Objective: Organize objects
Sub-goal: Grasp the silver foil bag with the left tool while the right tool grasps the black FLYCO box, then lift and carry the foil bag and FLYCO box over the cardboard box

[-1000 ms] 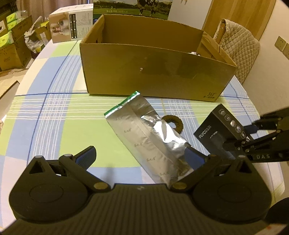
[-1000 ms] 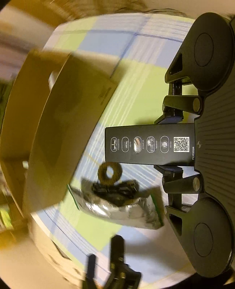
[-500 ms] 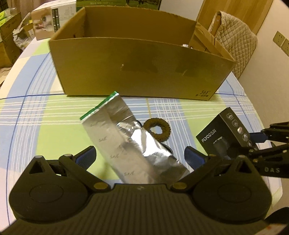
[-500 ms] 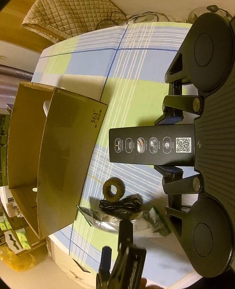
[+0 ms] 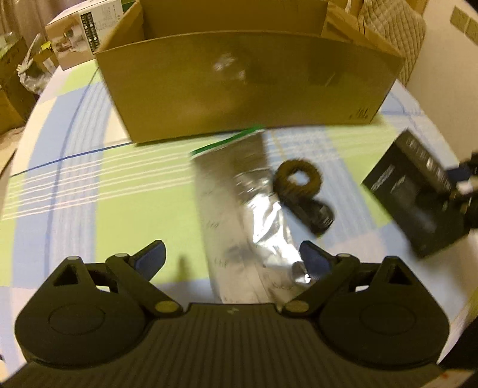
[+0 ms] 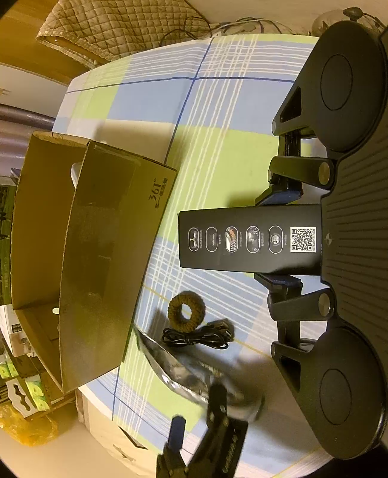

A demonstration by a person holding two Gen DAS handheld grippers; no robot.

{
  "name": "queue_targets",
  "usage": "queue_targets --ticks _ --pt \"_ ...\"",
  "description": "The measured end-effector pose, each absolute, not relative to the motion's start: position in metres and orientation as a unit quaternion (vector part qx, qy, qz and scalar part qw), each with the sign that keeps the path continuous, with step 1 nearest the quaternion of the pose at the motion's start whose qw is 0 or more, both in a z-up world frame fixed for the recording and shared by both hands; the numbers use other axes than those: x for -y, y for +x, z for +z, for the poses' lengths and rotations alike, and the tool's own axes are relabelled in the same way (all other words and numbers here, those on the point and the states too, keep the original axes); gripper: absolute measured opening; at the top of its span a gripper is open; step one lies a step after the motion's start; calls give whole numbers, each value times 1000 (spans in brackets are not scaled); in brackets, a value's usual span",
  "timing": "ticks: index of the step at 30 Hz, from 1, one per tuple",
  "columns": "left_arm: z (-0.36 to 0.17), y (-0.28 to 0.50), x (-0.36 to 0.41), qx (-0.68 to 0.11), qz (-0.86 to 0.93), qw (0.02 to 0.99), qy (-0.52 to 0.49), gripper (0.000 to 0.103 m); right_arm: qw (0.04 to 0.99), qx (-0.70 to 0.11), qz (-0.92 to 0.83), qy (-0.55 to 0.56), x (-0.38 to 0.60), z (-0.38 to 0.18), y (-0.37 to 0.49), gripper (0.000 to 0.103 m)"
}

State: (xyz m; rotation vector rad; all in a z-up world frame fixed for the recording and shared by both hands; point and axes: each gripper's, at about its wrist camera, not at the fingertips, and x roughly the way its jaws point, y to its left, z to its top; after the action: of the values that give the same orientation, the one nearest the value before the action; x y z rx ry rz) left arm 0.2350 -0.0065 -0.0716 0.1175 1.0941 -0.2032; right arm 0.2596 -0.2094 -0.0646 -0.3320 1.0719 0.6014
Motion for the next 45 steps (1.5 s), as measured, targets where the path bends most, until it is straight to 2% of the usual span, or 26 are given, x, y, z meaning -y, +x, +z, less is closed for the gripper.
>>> queue_targets --ticks 7,11,14,17,22,24,28,30,34,42,45 --pt "-63 239 -2 -519 -134 841 76 92 812 -493 278 -142 211 -58 261 43" --pt "-65 253 6 -530 -154 830 80 87 812 -492 279 -143 210 -56 261 43" --pt "-71 264 11 -539 -149 824 88 82 811 -493 280 -143 211 -57 261 43" --pt "-78 272 12 -553 -146 815 87 70 810 -497 281 -137 212 -58 262 43" --pt "-87 279 14 -566 -147 806 92 66 805 -503 281 -144 210 -63 263 43" --pt "-89 281 17 -571 -152 801 97 59 802 -505 281 -150 208 -65 264 43" --pt "-94 283 20 -577 -150 796 106 54 797 -512 278 -159 204 -69 266 43" --pt "-94 284 19 -579 -150 794 112 47 796 -515 275 -161 204 -71 267 43" --pt "-93 284 14 -581 -155 791 113 45 796 -516 272 -160 205 -73 268 43" --pt "-95 287 18 -584 -154 787 125 50 795 -518 270 -163 200 -73 271 43" --pt "-94 287 20 -584 -156 786 131 45 794 -522 268 -163 199 -73 272 43"
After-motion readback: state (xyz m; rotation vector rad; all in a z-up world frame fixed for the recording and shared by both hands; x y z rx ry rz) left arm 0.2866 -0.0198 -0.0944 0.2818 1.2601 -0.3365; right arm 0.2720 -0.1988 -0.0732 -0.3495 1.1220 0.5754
